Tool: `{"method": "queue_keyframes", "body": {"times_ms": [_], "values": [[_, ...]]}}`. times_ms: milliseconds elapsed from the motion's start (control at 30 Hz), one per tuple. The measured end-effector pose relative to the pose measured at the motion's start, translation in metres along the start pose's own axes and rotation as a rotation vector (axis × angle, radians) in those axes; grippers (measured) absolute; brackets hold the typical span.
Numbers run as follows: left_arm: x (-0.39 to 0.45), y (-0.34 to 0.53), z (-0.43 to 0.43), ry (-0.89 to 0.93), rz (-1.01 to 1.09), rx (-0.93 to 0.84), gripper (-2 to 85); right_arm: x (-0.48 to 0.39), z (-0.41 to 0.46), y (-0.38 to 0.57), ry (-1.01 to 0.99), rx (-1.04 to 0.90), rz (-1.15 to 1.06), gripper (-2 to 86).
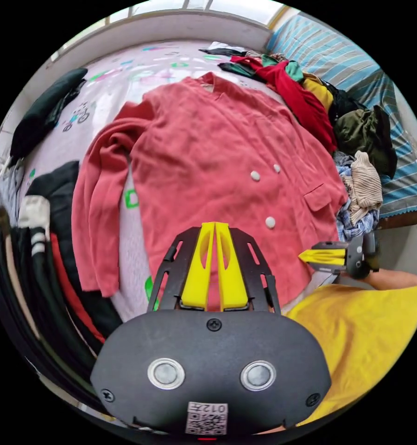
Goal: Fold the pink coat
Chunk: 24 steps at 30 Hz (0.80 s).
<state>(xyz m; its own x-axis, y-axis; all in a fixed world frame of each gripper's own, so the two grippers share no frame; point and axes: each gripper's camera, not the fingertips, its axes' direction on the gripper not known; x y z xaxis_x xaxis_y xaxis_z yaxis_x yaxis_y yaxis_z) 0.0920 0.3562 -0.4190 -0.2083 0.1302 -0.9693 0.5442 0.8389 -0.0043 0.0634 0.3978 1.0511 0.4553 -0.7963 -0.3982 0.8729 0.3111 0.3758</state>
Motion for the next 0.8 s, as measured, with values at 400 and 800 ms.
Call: {"method": "queue_keyframes", "body": {"times_ms": [400, 800], "values": [[0.005, -0.171, 0.029, -0.214, -0.017, -0.101, 0.4, -0.002, -0.008, -0.033, -0.074, -0.059, -0.010, 1.0], [-0.033, -0.158, -0.017, -0.009, -0.182, 0.023, 0.3, -0.031, -0.025, -0.058, 0.013, -0.102, -0.080, 1.0]]}}
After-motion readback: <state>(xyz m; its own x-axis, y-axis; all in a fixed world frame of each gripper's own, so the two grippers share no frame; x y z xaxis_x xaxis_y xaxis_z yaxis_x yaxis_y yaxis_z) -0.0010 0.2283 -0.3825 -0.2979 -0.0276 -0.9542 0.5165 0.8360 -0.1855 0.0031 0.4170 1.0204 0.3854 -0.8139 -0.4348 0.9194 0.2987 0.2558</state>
